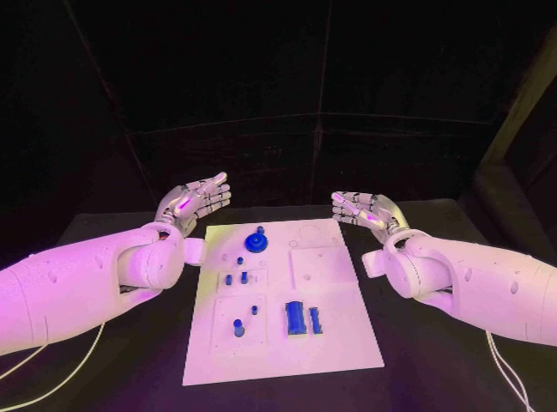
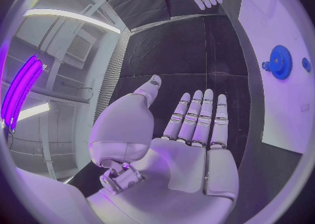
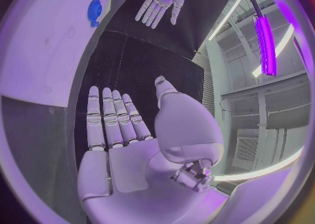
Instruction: Assemble the parts on the task board
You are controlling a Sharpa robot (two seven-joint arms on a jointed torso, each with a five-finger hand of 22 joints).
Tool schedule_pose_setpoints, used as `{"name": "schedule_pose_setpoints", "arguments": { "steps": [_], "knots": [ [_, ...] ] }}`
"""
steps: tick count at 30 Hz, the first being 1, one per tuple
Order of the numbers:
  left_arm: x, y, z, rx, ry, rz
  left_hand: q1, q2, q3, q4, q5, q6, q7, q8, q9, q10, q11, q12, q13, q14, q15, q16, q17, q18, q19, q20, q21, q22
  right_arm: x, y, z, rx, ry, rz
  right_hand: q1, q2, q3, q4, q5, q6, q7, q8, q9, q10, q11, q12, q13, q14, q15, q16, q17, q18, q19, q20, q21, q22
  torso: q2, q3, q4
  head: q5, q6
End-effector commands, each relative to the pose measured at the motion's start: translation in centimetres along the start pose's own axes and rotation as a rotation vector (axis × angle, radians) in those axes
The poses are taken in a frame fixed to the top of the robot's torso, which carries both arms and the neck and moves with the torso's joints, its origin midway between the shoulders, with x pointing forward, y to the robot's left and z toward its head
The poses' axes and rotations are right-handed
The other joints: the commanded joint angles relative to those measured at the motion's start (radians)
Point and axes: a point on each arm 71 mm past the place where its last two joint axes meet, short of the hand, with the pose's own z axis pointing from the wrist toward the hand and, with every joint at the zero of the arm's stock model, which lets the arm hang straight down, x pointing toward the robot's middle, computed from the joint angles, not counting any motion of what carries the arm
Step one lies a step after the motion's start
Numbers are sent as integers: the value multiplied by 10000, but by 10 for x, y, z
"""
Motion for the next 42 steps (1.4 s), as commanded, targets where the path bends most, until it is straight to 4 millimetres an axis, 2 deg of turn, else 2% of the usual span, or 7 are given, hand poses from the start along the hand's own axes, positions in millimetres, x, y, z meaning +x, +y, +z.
{"name": "schedule_pose_setpoints", "arguments": {
  "steps": [1,8,9,12,13,18,42],
  "knots": [
    [8,3,-5,162,-321,384,-3058,183,-750,27,-173,-2213,-345,-199,-195,-2371,-434,-259,-187,-1962,-368,-594,-462,-415,-1607,-660,-198,-932,6,6,-7,-179,-583,392,-3504,60,-161,-480,-519,-2155,-441,-193,-358,-2527,-348,-212,-195,-2547,-701,-200,-367,-439,-2434,-517,-715,-331,-376,40,158,64,181],
    [35,16,-28,273,-911,719,-4740,183,-1169,27,-173,-3429,-1082,-199,-195,-3673,-1365,-259,-187,-3044,-1156,-925,-718,-629,-2493,-1027,-198,-1445,26,15,-31,-162,-1346,1325,-5470,60,-161,-748,-807,-3365,-688,-193,-1134,-3942,-1104,-212,-195,-3979,-701,-200,-1163,-657,-3798,-806,-715,-331,-818,87,340,145,440],
    [38,17,-31,294,-983,756,-4930,183,-1215,27,-173,-3568,-1082,-199,-195,-3818,-1365,-259,-187,-3166,-1156,-971,-749,-631,-2594,-1069,-198,-1503,28,16,-33,-151,-1411,1397,-5700,60,-161,-781,-844,-3506,-1396,-193,-1134,-4107,-1104,-212,-195,-4146,-701,-200,-1163,-656,-3958,-841,-715,-331,-835,88,347,148,450],
    [46,19,-38,359,-1184,854,-5523,183,-1363,27,-173,-3998,-1082,-199,-195,-4280,-1365,-259,-187,-3548,-1156,-1080,-1456,-633,-2905,-1198,-198,-1684,32,19,-38,-120,-1558,1556,-6323,60,-161,-1548,-933,-3885,-1396,-193,-1134,-4561,-1104,-212,-195,-4599,-701,-200,-1163,-765,-4392,-934,-715,-331,-843,89,350,150,454],
    [48,19,-40,375,-1228,874,-5691,183,-1403,27,-173,-4120,-1082,-199,-195,-4412,-1365,-259,-187,-3655,-1156,-1118,-1456,-1388,-2994,-1235,-198,-1736,32,19,-39,-115,-1577,1577,-6517,60,-161,-1548,-1641,-4007,-1396,-193,-1134,-4701,-1104,-212,-195,-4737,-701,-200,-1163,-766,-4527,-1644,-715,-331,-843,89,350,150,454],
    [52,20,-44,413,-1335,922,-6422,183,-1577,27,-173,-4645,-1082,-199,-195,-4980,-1365,-259,-187,-4119,-1156,-1884,-1456,-1388,-3374,-2082,-198,-1957,32,19,-39,-113,-1588,1588,-7373,60,-161,-1548,-1641,-4538,-1396,-193,-1134,-5316,-1104,-212,-195,-5365,-701,-200,-1163,-1467,-5116,-1644,-715,-331,-843,89,350,150,454],
    [52,20,-44,413,-1335,922,-8420,183,-2365,27,-173,-6083,-1082,-199,-195,-6527,-1365,-259,-187,-5387,-1156,-1884,-1456,-1388,-5042,-2082,-198,-2923,32,19,-39,-113,-1588,1588,-9723,60,-161,-1548,-1641,-5965,-1396,-193,-1134,-7004,-1104,-212,-195,-7065,-701,-200,-1163,-1467,-6751,-1644,-715,-331,-843,89,350,150,454]
  ]
}}
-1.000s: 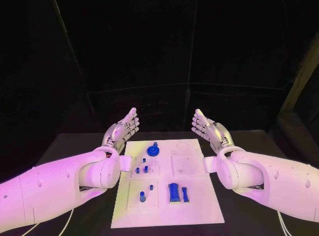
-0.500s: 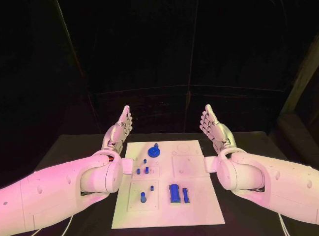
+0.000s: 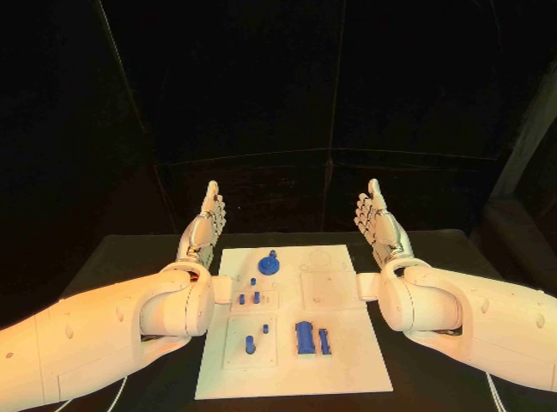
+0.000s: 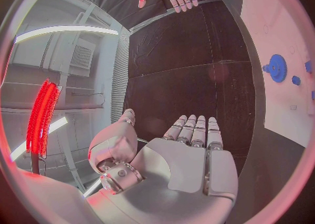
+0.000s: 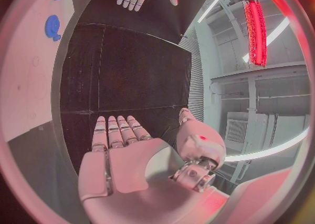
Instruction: Assemble the parts on the task board
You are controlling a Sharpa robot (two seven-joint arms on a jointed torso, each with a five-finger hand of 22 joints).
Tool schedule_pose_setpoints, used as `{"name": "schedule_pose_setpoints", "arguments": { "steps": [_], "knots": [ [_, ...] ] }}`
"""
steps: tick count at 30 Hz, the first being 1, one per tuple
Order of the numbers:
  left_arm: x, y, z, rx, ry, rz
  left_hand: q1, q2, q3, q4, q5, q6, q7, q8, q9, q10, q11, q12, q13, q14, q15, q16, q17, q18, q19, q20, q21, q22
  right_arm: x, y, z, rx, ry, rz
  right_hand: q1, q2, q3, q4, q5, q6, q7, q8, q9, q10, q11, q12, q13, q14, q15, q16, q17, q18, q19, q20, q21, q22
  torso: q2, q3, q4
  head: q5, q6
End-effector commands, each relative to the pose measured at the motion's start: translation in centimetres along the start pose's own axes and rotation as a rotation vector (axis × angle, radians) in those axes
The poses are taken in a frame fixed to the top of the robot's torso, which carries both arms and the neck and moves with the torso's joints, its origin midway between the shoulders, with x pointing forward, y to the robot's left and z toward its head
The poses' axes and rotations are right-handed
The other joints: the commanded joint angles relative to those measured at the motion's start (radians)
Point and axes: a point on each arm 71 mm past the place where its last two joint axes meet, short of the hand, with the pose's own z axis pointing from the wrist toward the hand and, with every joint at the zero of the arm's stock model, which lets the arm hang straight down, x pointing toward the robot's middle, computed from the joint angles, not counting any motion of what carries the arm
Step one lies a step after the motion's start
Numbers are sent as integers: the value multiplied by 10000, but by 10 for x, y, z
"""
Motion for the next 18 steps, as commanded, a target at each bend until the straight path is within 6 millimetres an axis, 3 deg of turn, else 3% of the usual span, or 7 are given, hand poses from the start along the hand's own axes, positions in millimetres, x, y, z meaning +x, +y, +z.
{"name": "schedule_pose_setpoints", "arguments": {
  "steps": [1,6,7,9,10,11,18],
  "knots": [
    [0,-4,0,336,-1,109,-524,-2,-110,0,-38,-364,0,-40,-14,-404,-6,-37,-15,-341,7,-69,-16,-203,-792,-20,-40,-73,0,2,0,-175,-44,-18,-617,-5,-1,-71,-64,-393,7,-39,-11,-452,-1,-37,-16,-450,3,-47,-11,-144,-417,-12,-66,-17,0,-1,-1,0,-1],
    [0,-4,0,336,-1,109,-673,-2,-110,0,-38,-474,0,-40,-14,-535,-6,-37,-15,-1089,7,-69,-16,-203,-792,-20,-40,-73,0,2,0,-175,-44,-18,-820,-5,-1,-71,-64,-526,7,-39,-11,-601,-1,-37,-16,-579,3,-47,-11,-144,-556,-12,-66,-17,0,-1,-1,0,-1],
    [0,-4,0,336,-1,109,-720,-2,-110,0,-38,-1195,0,-40,-14,-587,-6,-37,-15,-1089,7,-69,-16,-203,-792,-20,-40,-73,0,2,0,-175,-44,-18,-1055,-5,-1,-71,-64,-1235,7,-39,-11,-1433,-1,-37,-16,-1422,3,-47,-11,-144,-1365,-12,-66,-17,0,-1,-1,0,-1],
    [0,-4,0,336,-1,109,-773,-2,-110,0,-38,-1195,0,-40,-14,-1297,-6,-37,-15,-1089,7,-69,-16,-203,-792,-20,-40,-73,0,2,0,-175,-44,-18,-1957,-5,-1,-71,-64,-1235,7,-39,-11,-1433,-1,-37,-16,-1422,3,-47,-11,-144,-1365,-12,-66,-17,0,-1,-1,0,-1],
    [0,-4,0,336,-1,109,-807,-2,-110,0,-38,-1195,0,-40,-14,-1297,-6,-37,-15,-1089,7,-69,-16,-203,-792,-20,-40,-73,0,2,0,-175,-44,-18,-1957,-5,-1,-71,-64,-1235,7,-39,-11,-1433,-1,-37,-16,-1422,3,-47,-11,-144,-1365,-12,-66,-17,0,-1,-1,0,-1],
    [0,-4,0,336,-1,109,-1650,-2,-110,0,-38,-1195,0,-40,-14,-1297,-6,-37,-15,-1089,7,-69,-16,-203,-792,-20,-40,-73,0,2,0,-175,-44,-18,-1957,-5,-1,-71,-64,-1235,7,-39,-11,-1433,-1,-37,-16,-1422,3,-47,-11,-144,-1365,-12,-66,-17,0,-1,-1,0,-1],
    [0,-4,0,336,-1,109,-1650,-2,-110,0,-38,-1195,0,-40,-14,-1297,-6,-37,-15,-1089,7,-69,-16,-203,-792,-20,-40,-73,0,2,0,-175,-44,-18,-1957,-5,-1,-71,-64,-1235,7,-39,-11,-1433,-1,-37,-16,-1422,3,-47,-11,-144,-1365,-12,-66,-17,0,-1,-1,0,-1]
  ]
}}
